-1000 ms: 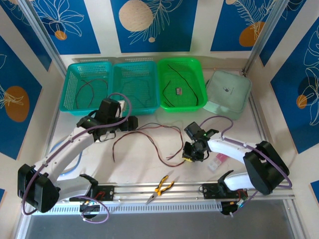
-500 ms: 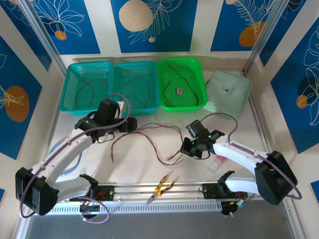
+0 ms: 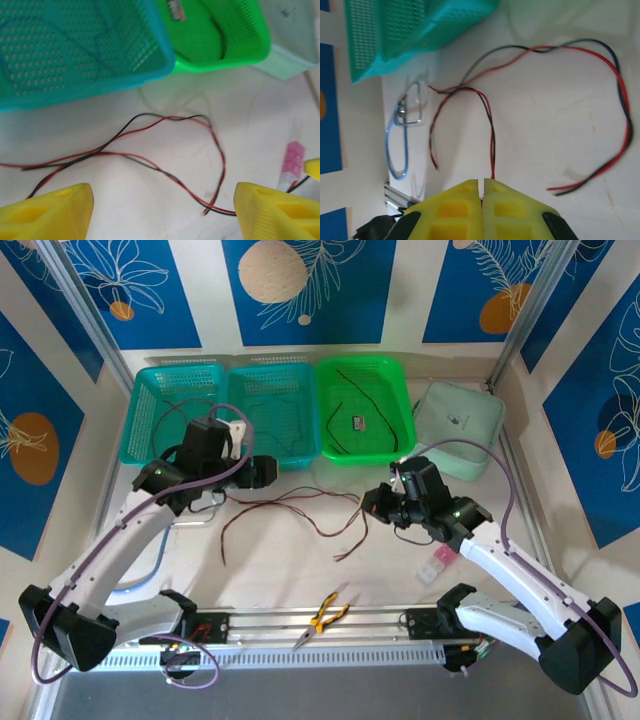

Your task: Untangle the cables

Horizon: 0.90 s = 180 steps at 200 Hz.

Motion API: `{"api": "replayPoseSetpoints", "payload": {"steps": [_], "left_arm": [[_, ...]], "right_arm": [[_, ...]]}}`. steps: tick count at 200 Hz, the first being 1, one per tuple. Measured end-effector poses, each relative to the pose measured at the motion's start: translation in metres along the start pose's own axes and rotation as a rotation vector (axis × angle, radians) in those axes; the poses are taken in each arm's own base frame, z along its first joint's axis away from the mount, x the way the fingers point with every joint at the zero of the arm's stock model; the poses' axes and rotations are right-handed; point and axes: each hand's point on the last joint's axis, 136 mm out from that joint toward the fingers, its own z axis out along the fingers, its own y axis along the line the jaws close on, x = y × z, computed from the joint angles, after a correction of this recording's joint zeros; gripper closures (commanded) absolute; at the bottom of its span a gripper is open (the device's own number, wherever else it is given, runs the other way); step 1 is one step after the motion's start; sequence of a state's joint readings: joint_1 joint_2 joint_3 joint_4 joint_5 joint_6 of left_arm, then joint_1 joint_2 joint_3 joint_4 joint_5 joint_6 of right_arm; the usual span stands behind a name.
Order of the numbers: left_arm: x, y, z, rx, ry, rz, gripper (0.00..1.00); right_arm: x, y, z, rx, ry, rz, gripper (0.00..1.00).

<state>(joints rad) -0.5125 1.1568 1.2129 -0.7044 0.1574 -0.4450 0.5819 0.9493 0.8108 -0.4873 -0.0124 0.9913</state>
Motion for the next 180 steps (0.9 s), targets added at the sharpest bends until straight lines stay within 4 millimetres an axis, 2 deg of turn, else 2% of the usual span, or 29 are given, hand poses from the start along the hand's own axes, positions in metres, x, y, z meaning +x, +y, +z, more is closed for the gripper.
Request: {"api": "replayPoseSetpoints", "payload": {"steps": [37, 74, 132, 180], "left_arm": [[-0.013, -0.024, -0.009, 0.097, -0.010, 0.022, 0.31], [-0.013, -0.040, -0.008, 0.180, 0.019, 0.026, 0.34], [-0.010, -0.082, -0.011, 0.359, -0.014, 0.166, 0.38], [-0.008, -0.105, -0.020, 0.499, -0.044, 0.316, 0.42]], "right_arm": [[-0.023, 0.036, -0.013, -0.094, -0.049, -0.033, 1.00], [-0.046, 0.080, -0.025, -0.240, -0.113, -0.104, 1.00], [-0.075, 0.111, -0.031, -0.329, -0.183, -0.130, 1.00], [-0.084, 0.130, -0.039, -0.347, -0.188, -0.137, 1.00]]}}
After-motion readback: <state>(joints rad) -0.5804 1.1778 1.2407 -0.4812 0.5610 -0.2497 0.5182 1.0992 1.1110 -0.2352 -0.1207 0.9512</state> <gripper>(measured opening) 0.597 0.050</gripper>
